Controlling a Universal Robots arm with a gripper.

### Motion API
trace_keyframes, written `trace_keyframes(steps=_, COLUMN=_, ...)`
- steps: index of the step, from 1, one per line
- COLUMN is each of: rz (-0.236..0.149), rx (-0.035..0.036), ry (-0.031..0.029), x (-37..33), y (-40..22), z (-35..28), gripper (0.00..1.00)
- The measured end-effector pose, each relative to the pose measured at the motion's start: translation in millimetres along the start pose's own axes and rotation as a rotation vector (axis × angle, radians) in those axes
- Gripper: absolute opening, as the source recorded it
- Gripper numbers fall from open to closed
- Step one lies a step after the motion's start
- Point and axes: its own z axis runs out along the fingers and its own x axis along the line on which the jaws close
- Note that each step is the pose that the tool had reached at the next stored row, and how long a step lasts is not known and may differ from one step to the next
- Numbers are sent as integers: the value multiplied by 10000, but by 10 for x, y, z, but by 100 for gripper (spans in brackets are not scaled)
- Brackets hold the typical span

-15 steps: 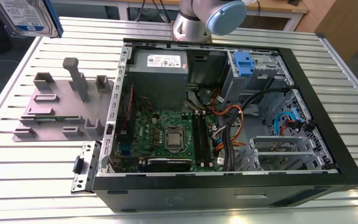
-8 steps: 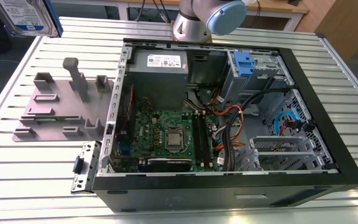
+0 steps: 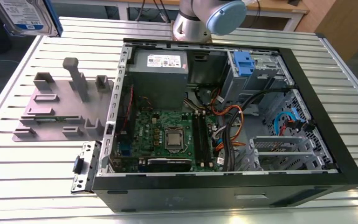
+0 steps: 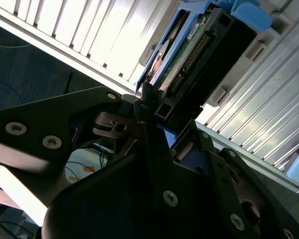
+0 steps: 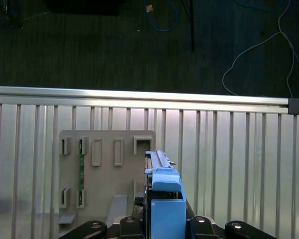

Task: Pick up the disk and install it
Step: 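Pick up the disk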

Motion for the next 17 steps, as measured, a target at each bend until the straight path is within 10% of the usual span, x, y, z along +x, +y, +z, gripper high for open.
trace_keyframes(steps=17, rz=0, rx=0, ry=0, x=-3, y=0, z=-33, gripper=36)
